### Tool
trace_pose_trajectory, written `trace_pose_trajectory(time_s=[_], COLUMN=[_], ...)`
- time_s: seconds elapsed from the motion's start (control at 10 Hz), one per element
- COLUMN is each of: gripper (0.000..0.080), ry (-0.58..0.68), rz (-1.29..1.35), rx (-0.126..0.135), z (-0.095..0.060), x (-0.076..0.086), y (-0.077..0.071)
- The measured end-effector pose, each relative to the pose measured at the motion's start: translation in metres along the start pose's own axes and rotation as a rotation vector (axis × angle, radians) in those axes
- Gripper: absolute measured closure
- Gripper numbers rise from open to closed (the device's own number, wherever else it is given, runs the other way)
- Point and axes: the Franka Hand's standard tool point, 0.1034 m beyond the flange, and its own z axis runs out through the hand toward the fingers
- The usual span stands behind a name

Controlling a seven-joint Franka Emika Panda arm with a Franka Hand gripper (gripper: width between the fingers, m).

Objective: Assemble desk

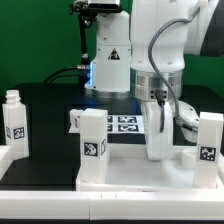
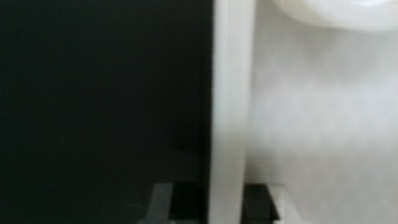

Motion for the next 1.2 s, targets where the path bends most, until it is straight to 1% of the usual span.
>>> trace_pose_trajectory(time_s=[0.1,0.2,0.3,0.4,0.5,0.9,1.0,1.1,1.2], gripper=[0.074,0.0742,0.0742,0.0742,0.0742,0.0738,0.0739,0.0739,0.0739], ry=[-0.002,0.0,-0.029,-0.03,-0.019,-0.023,-0.052,-0.049,-0.044], rz=[-0.116,-0.288,-0.393,-0.509,-0.572,-0.745,-0.939,-1.1,-1.279], rx=[0.008,0.013,-0.023,-0.049,-0.065,-0.074,-0.089,-0.063,-0.045], z=[-0.007,-0.012,-0.019,-0.014,-0.008,-0.008,-0.014,-0.021,-0.024], x=[0.005,0.015,0.029,0.041,0.044,0.059,0.073,0.082,0.085], y=[0.002,0.008,0.016,0.023,0.026,0.031,0.028,0.013,0.005])
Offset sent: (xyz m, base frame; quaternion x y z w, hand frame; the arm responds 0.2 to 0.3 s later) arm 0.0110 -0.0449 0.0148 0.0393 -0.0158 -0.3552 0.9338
